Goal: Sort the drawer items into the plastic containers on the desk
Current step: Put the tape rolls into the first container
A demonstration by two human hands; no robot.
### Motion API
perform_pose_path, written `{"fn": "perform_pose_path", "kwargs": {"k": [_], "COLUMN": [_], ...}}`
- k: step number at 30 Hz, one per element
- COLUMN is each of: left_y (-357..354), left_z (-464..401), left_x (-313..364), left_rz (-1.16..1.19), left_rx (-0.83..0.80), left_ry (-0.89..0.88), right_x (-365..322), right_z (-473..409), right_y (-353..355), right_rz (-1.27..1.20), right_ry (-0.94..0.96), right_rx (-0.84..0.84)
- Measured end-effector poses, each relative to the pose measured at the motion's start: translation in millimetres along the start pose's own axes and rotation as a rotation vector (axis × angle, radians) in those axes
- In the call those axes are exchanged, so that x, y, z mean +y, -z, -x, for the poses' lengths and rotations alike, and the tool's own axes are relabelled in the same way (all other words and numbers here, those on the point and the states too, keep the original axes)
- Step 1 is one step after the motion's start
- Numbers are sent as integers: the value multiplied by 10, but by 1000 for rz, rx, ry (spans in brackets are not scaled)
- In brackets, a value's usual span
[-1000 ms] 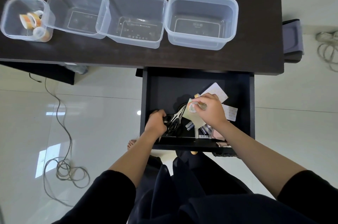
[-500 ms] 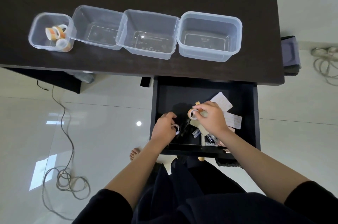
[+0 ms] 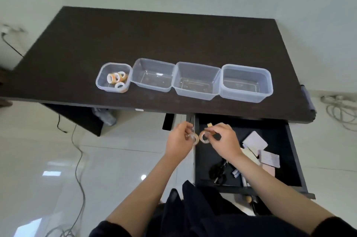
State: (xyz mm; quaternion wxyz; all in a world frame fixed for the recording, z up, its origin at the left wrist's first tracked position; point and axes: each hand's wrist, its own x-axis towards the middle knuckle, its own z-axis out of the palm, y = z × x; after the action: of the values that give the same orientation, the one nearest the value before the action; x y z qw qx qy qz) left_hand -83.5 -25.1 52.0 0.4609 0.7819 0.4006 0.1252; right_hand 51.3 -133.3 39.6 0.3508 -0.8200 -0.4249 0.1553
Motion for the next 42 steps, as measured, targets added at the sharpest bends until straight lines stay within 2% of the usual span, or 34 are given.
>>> {"fn": "perform_pose_path", "kwargs": {"k": [14, 22, 31, 35, 38, 42], "left_y": [1981, 2732, 2961, 2909, 2860, 2807], "left_z": [-370, -1116, -1779, -1916, -1949, -1875], "left_x": [-510, -673, -847, -903, -941, -928], "left_rz": [-39, -86, -168, -179, -157, -79], "left_rx": [256, 262, 181, 84, 28, 52], "left_ry": [-74, -56, -4, -3, 13, 10], "right_x": [-1580, -2134, -2306, -2260, -2220, -2117], "right_z": [-673, -1545, -2253, -2397, -2427, -2390], "right_y": [-906, -1380, -1721, -1728, -1704, -1665], "right_rz": [-84, -107, 22, 37, 19, -27], "right_ry": [224, 275, 258, 228, 242, 235], "right_rx": [45, 7, -156, -212, -222, -199]}}
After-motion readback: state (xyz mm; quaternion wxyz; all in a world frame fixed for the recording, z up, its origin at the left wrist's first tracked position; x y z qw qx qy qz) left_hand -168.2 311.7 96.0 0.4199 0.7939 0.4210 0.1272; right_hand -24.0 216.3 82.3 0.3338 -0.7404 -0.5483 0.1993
